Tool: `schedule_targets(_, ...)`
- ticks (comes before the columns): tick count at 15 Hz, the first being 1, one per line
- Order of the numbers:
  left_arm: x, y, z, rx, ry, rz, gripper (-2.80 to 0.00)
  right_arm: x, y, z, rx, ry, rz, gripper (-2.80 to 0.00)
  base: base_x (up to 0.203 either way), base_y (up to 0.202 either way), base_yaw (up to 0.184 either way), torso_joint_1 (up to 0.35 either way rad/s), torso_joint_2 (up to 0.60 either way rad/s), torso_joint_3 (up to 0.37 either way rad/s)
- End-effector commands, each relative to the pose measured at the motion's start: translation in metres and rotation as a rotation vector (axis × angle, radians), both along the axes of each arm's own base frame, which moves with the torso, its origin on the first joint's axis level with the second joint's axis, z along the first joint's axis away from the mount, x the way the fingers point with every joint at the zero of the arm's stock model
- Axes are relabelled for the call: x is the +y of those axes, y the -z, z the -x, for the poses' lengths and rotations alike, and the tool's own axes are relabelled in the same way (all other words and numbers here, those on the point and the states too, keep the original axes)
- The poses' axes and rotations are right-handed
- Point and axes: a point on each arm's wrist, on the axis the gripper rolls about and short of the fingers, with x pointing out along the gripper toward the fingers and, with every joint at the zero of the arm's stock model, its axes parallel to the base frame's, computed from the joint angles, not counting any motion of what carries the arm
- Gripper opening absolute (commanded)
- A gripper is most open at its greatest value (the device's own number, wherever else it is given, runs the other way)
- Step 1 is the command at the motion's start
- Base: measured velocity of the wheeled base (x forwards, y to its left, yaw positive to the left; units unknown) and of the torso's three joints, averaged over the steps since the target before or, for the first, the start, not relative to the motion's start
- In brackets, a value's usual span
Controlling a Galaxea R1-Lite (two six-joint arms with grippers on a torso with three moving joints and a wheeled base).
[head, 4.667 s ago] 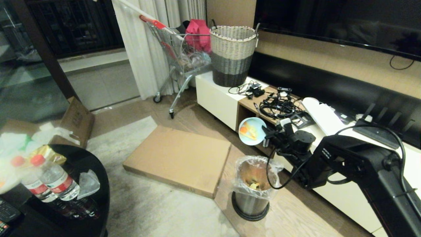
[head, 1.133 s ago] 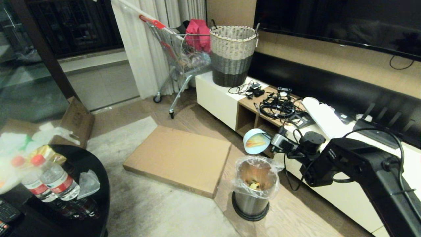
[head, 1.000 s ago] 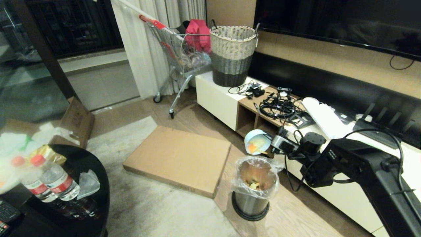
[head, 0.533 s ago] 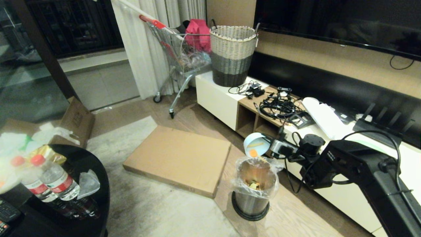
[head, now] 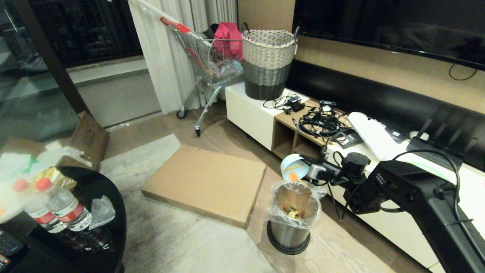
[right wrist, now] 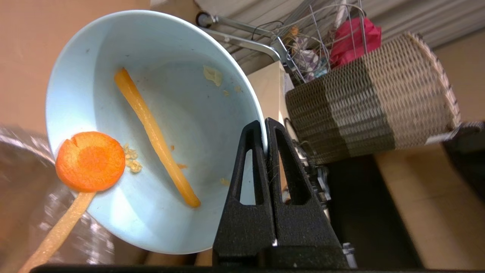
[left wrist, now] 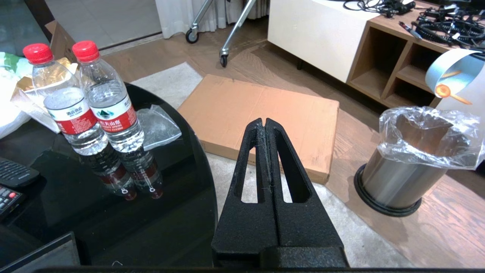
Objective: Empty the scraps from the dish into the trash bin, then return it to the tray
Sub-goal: Pour the leftover food from the bowl into the trash can
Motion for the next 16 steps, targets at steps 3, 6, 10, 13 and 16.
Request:
schedule_targets(3,0.0,0.0,0.0,-0.001,0.0,0.0,-2.8,0.003,-0.015,-0.009,-0.121,0.0,0.062,-2.8,0.0,0.0,0.0,0.0,0.0,0.0)
schedule_targets(6,0.0,0.0,0.0,-0.001,0.0,0.0,-2.8,0.007,-0.026,-0.013,-0.182,-0.057,0.065,-2.8,0.0,0.0,0.0,0.0,0.0,0.0)
schedule_targets(10,0.0,0.0,0.0,-0.001,0.0,0.0,-2.8,0.008,-0.033,-0.012,-0.209,-0.101,0.067,-2.8,0.0,0.0,0.0,0.0,0.0,0.0)
schedule_targets(13,0.0,0.0,0.0,-0.001,0.0,0.0,-2.8,0.008,-0.041,-0.01,-0.222,-0.131,0.07,-2.8,0.0,0.0,0.0,0.0,0.0,0.0)
schedule_targets(16,0.0,0.0,0.0,-0.001,0.0,0.0,-2.8,0.006,-0.043,-0.009,-0.219,-0.141,0.071,-2.8,0.0,0.0,0.0,0.0,0.0,0.0)
